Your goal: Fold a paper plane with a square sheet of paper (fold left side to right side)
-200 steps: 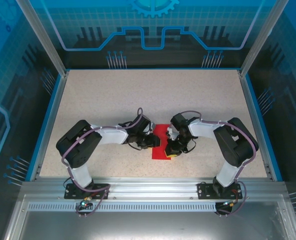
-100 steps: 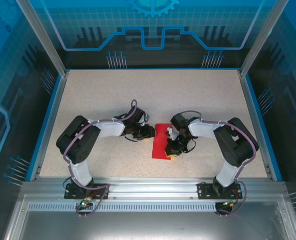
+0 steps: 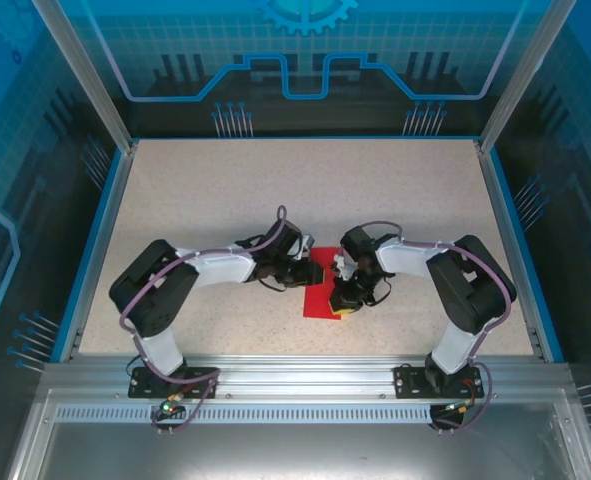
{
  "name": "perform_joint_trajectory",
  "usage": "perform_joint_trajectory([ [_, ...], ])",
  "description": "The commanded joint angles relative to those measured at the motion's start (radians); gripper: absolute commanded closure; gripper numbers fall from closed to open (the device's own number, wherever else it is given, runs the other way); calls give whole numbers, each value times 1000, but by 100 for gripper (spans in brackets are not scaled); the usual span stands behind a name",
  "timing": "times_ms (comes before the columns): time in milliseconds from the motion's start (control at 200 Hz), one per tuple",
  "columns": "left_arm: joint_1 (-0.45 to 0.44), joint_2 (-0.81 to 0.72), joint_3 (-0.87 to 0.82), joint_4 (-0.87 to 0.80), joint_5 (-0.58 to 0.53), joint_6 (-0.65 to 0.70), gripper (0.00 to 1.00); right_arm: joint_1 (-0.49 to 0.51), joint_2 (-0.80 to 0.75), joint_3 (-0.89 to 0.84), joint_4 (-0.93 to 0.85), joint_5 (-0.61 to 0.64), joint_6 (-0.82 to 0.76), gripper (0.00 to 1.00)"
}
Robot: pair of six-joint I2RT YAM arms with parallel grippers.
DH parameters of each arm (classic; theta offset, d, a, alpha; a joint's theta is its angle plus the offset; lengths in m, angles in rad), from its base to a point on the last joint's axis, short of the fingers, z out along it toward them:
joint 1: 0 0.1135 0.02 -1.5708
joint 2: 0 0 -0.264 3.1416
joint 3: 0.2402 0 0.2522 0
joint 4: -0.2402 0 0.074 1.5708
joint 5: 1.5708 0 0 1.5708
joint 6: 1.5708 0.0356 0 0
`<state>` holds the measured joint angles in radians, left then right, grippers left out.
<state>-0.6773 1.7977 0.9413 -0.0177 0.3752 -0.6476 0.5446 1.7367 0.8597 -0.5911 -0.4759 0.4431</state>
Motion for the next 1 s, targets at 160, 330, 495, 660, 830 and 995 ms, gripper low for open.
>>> perform_joint_trajectory([
  [160, 9, 131, 132, -86, -56, 4, 64, -3, 56, -36, -85, 251, -10, 91],
  [330, 57, 138, 96, -83, -103, -35, 64, -3, 53, -42, -90, 260, -9, 91],
  [495, 103, 142, 87, -79, -119, -39, 63, -3, 61, -46, -92, 263, -12, 91],
  [660, 148, 166, 115, -84, -127, -37, 63, -3, 61, -48, -92, 264, -14, 91],
  [830, 174, 138, 123, -63, -99, -22, 63, -5, 60, -45, -86, 258, -17, 91],
  [995, 170, 29, 66, -24, -51, -5, 64, -5, 60, -41, -81, 250, -15, 91],
])
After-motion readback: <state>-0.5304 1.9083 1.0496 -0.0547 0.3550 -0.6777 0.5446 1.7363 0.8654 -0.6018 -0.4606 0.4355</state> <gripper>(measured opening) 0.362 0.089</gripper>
